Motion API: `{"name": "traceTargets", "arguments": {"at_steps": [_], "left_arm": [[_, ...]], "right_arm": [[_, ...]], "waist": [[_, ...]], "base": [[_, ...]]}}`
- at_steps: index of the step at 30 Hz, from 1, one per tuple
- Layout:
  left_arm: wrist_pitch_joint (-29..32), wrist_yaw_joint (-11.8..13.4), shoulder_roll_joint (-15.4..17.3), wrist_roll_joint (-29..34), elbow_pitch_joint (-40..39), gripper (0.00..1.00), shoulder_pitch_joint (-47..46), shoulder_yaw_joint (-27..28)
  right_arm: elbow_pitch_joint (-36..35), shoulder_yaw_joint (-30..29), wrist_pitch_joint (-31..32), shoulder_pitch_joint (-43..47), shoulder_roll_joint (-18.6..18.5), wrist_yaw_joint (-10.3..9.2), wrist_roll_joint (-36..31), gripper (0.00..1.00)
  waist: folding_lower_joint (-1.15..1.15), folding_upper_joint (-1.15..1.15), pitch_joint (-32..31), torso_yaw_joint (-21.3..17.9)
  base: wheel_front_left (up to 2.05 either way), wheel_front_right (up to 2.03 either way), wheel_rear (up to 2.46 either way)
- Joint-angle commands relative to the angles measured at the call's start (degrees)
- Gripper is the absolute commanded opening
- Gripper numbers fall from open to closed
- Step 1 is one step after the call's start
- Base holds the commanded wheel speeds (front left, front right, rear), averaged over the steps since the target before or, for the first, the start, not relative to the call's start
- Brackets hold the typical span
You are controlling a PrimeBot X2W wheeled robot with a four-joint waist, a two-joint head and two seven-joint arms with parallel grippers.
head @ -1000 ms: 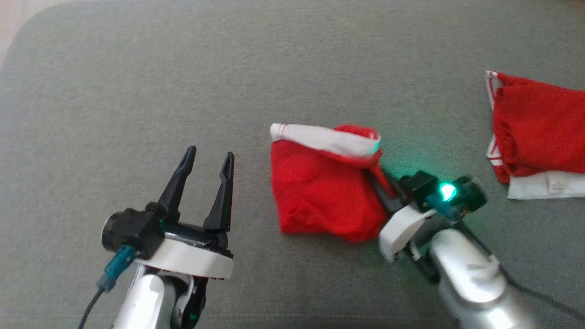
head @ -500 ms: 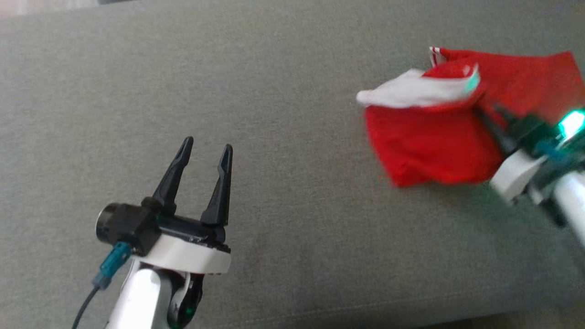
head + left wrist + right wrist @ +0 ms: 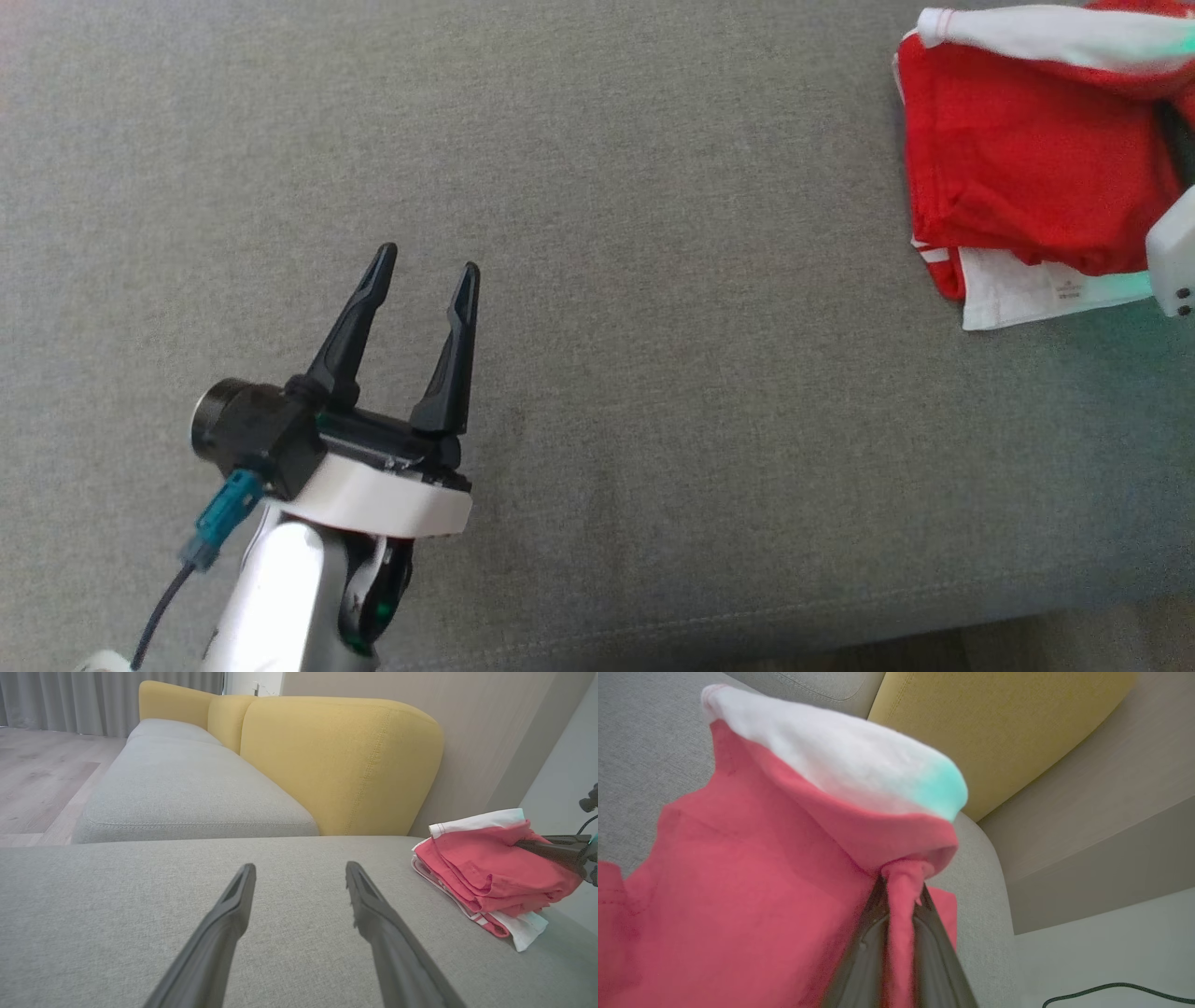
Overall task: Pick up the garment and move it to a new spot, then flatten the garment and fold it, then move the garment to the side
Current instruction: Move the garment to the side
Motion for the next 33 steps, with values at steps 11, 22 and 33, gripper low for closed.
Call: {"name": "traceTargets", "arguments": {"at_steps": [11, 22, 33], "left_arm": [[-0.3, -0.5, 0.1, 0.6, -2.1, 1.0, -2.4, 2.3], [-0.3, -0.7, 0.1, 0.1, -1.3, 1.0, -2.4, 2.4], [-0.3, 0.1, 0.1, -1.3, -2.0, 1.0, -1.3, 3.6]], "right_arm": [[-1.0, -3.4, 3.2, 2.3, 1.2, -0.05, -1.8, 0.93], [-3.5, -6.4, 3.1, 1.8, 2.0, -0.05, -5.4, 1.0], [-11.8, -10.0, -3.2, 2.2, 10.0, -0.05, -7.8, 1.0]], "waist": [[-0.01, 0.0, 1.4, 0.3], [-0.01, 0.0, -0.2, 0.0], [-0.01, 0.0, -7.0, 0.5]], "base": [[0.0, 0.0, 0.0], [0.0, 0.0, 0.0], [0.0, 0.0, 0.0]]}}
